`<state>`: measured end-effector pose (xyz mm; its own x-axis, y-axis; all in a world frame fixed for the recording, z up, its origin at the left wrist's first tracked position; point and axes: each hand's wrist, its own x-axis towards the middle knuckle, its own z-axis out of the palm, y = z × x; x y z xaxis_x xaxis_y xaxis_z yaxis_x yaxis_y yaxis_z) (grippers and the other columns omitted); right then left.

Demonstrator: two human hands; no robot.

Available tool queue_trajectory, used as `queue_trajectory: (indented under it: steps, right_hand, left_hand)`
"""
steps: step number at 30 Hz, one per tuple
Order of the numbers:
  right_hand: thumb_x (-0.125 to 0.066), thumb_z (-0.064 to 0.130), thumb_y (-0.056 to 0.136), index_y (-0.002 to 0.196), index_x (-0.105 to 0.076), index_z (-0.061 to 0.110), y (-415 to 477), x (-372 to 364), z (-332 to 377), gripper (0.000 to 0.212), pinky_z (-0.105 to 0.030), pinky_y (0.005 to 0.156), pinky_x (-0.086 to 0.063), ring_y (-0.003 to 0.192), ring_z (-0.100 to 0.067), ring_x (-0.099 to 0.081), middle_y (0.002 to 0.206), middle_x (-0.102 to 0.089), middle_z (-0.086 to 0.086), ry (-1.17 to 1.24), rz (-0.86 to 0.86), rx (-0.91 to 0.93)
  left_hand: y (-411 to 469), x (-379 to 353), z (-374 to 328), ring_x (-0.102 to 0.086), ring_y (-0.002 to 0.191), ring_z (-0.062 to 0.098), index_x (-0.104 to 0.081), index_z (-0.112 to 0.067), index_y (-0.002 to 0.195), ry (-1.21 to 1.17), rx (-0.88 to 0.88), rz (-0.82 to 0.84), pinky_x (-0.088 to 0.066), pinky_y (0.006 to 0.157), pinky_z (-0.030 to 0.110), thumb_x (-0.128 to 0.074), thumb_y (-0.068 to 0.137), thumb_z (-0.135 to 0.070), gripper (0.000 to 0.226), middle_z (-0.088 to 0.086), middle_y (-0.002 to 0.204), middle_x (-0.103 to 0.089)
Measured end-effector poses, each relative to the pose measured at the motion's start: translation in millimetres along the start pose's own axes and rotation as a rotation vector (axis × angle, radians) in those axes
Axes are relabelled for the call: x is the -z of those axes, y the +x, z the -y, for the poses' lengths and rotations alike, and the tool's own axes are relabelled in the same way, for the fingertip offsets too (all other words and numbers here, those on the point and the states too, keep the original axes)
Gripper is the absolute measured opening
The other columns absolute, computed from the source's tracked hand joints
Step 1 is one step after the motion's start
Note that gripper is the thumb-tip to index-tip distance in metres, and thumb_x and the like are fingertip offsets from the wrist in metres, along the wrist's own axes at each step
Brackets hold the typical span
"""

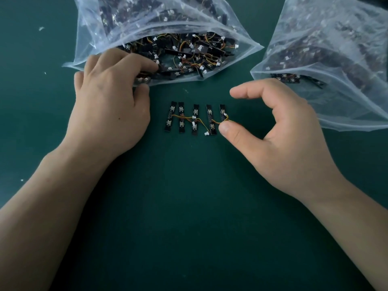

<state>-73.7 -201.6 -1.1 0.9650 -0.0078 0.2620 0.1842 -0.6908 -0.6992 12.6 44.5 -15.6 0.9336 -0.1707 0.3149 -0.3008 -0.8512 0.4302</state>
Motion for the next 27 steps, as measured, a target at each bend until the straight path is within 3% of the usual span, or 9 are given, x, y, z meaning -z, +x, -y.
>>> queue_trajectory:
  steps: [3, 7, 12, 16, 18, 24, 27]
  right_hand:
    - [-0.075, 0.037, 0.088, 0.121, -0.065, 0.025, 0.0, -0.6, 0.0, 0.037, -0.05, 0.112, -0.042, 0.124, -0.003, -0.058, 0.123, -0.065, 0.019, -0.001, 0.002, -0.001]
    - [-0.075, 0.037, 0.088, 0.121, -0.066, 0.025, 0.5, -0.1, 0.3, 0.036, -0.05, 0.112, -0.042, 0.124, -0.002, -0.057, 0.123, -0.065, 0.019, 0.0, 0.003, -0.001]
    - [-0.075, 0.036, 0.088, 0.12, -0.066, 0.025, 0.7, 0.1, 0.5, 0.035, -0.049, 0.112, -0.042, 0.123, -0.002, -0.057, 0.122, -0.065, 0.019, 0.001, 0.003, 0.0]
    - [-0.075, 0.036, 0.088, 0.119, -0.066, 0.025, 0.7, -0.4, 0.5, 0.034, -0.049, 0.112, -0.042, 0.123, -0.003, -0.058, 0.121, -0.065, 0.018, 0.003, 0.005, -0.001]
    - [-0.075, 0.036, 0.088, 0.119, -0.066, 0.025, 0.8, -0.3, 0.4, 0.033, -0.049, 0.111, -0.043, 0.123, -0.004, -0.058, 0.121, -0.065, 0.017, 0.003, 0.005, 0.0]
    - [-0.075, 0.035, 0.088, 0.118, -0.067, 0.024, 0.5, -0.3, 0.7, 0.032, -0.048, 0.11, -0.043, 0.122, -0.005, -0.059, 0.121, -0.066, 0.016, 0.003, 0.003, 0.006]
    - [-0.075, 0.035, 0.088, 0.118, -0.067, 0.024, 0.6, 0.1, 0.7, 0.033, -0.048, 0.11, -0.043, 0.122, -0.005, -0.059, 0.121, -0.066, 0.016, 0.003, 0.006, 0.002]
  left_hand:
    - [3.4, 0.8, 1.4, -0.054, 0.118, 0.033, -0.067, -0.025, 0.132, -0.01, 0.011, -0.035, -0.036, 0.104, 0.039, -0.059, 0.097, -0.012, 0.038, -0.001, 0.121, -0.064]
    - [5.2, 1.4, 1.4, -0.055, 0.112, 0.031, -0.067, -0.021, 0.135, -0.005, 0.032, -0.049, -0.033, 0.097, 0.029, -0.062, 0.098, -0.012, 0.039, -0.001, 0.115, -0.065]
    - [3.9, 4.4, -0.8, -0.063, 0.106, 0.028, -0.078, -0.022, 0.121, -0.066, 0.007, -0.089, -0.045, 0.093, 0.028, -0.069, 0.098, -0.014, 0.026, -0.006, 0.109, -0.064]
    - [2.4, 7.7, -4.8, -0.059, 0.094, 0.009, -0.081, -0.022, 0.114, -0.109, 0.013, -0.134, -0.037, 0.083, 0.001, -0.07, 0.098, -0.017, 0.02, -0.007, 0.104, -0.064]
    - [0.9, 9.9, -7.2, -0.054, 0.09, -0.001, -0.08, -0.022, 0.115, -0.116, 0.01, -0.156, -0.033, 0.081, -0.005, -0.07, 0.098, -0.019, 0.02, -0.008, 0.104, -0.064]
    - [-0.3, 12.9, -10.7, -0.052, 0.082, -0.004, -0.079, -0.021, 0.118, -0.164, 0.001, -0.216, -0.034, 0.084, -0.003, -0.066, 0.099, -0.021, 0.023, -0.008, 0.104, -0.061]
    - [0.5, 10.6, -8.4, -0.054, 0.082, -0.016, -0.077, -0.027, 0.118, -0.208, -0.013, -0.263, -0.037, 0.084, 0.0, -0.064, 0.1, -0.024, 0.023, -0.015, 0.101, -0.06]
